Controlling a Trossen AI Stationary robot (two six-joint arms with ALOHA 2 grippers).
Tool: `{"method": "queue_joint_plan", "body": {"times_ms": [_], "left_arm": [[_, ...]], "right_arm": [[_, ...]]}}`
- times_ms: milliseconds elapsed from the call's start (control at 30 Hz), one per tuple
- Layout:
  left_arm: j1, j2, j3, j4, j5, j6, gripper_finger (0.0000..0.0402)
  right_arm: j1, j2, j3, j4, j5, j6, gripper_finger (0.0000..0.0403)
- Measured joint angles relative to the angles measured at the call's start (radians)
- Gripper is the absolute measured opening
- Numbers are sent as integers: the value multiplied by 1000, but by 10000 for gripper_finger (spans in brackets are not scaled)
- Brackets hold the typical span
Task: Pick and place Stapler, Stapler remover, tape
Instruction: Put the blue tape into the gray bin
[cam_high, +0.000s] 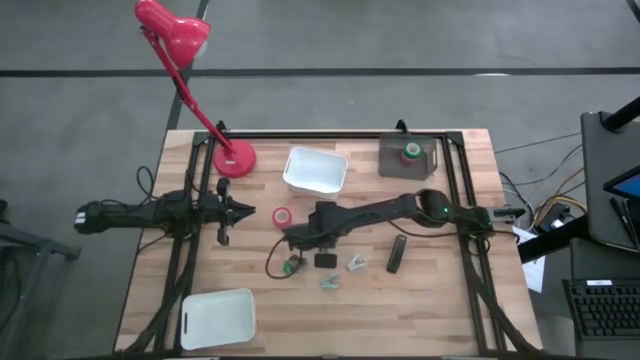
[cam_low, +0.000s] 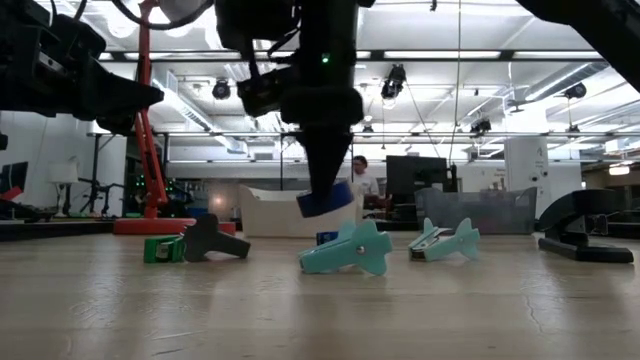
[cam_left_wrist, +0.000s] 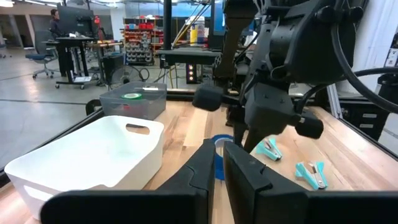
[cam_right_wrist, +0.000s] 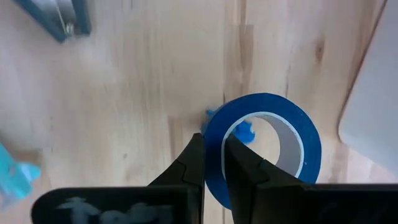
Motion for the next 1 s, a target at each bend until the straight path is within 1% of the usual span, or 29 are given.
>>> {"method": "queue_joint_plan", "body": {"times_ms": [267,433,633,1000], "left_arm": [[0,0,0,0,0,0,37],[0,0,0,0,0,0,37],[0,0,0,0,0,0,37],[0,0,0,0,0,0,37]], "right_arm": [[8,-52,-31,-34,47,19,29],[9,-122,-113,-32,59,38,29],[8,-268,-286,4,107,103,29],[-12,-636,-667,234,127,197,29]]}}
